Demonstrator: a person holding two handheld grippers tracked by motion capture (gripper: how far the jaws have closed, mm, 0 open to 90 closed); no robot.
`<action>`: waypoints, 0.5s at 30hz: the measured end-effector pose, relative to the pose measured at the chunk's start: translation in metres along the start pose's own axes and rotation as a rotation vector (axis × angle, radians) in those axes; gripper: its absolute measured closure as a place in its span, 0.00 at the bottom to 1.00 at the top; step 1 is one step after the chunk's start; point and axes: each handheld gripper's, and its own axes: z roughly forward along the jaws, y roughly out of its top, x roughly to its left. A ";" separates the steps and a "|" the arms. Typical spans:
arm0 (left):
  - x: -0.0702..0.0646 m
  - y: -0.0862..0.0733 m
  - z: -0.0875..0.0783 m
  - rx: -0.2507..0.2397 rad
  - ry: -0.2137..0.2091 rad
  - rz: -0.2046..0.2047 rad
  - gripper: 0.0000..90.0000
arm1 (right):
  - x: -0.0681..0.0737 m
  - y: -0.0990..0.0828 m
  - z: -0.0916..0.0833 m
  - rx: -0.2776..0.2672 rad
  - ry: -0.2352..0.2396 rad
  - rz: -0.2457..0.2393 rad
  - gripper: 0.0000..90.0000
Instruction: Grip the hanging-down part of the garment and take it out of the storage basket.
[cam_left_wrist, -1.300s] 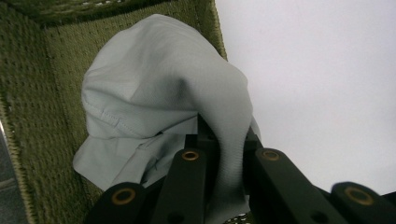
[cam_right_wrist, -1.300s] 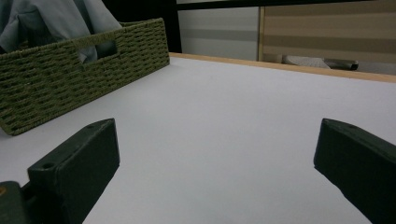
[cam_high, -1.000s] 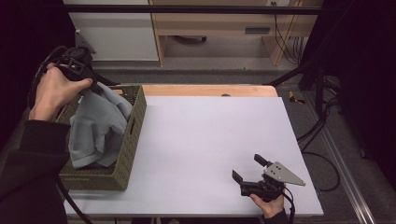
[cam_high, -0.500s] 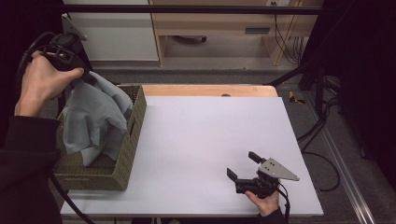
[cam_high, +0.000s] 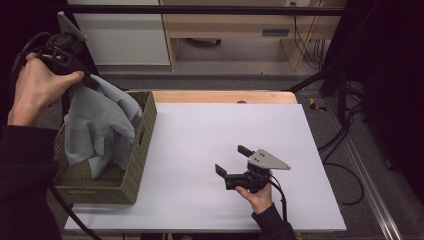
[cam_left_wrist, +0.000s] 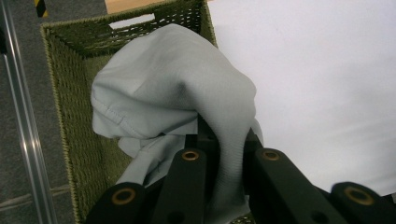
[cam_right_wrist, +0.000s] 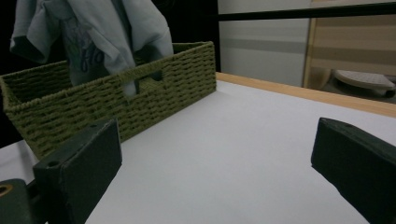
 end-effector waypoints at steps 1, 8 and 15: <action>0.000 0.000 0.000 0.002 -0.001 -0.004 0.95 | 0.003 0.003 0.006 -0.002 0.010 -0.004 0.02; 0.000 0.001 -0.003 0.003 0.003 0.000 0.95 | 0.022 0.019 0.049 0.000 0.078 0.003 0.04; -0.002 0.003 -0.004 0.005 0.002 0.005 0.95 | 0.033 0.024 0.080 0.007 0.129 0.027 0.05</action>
